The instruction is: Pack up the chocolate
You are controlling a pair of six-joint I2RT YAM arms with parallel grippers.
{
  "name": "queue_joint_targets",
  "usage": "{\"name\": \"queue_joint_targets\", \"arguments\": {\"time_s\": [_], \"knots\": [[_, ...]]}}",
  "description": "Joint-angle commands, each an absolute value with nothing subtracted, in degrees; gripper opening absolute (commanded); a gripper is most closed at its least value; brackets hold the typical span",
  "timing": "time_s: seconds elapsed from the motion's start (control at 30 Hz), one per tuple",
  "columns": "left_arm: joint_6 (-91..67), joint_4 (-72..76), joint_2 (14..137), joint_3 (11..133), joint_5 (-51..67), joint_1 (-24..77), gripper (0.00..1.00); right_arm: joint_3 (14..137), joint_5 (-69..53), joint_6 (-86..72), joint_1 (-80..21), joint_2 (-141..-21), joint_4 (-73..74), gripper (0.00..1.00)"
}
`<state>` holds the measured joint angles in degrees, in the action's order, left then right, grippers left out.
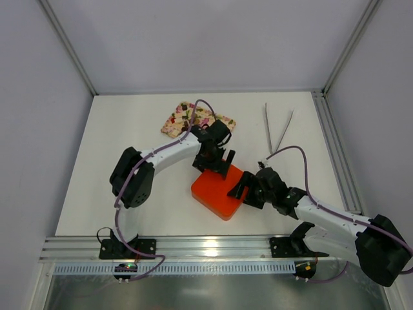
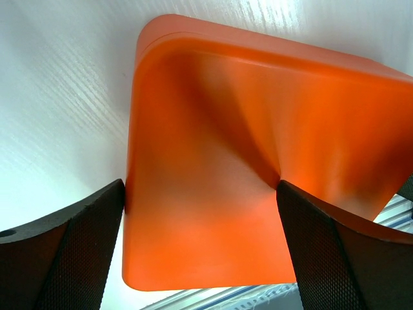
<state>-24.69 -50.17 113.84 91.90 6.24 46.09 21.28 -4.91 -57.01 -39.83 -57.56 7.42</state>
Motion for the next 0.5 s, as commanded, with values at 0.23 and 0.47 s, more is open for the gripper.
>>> {"name": "queue_joint_targets", "arguments": {"time_s": [0.23,0.47], "knots": [[-30.8,-48.2,115.4,83.2,5.6,49.8,0.93,20.7,-4.7,-54.1,-39.7,-60.0,-1.8,0.76],[-33.7,-45.3,116.5,79.5,5.0,51.5,0.93,18.7,-4.4,-53.5,-39.7,-59.6,-1.9,0.7]]}}
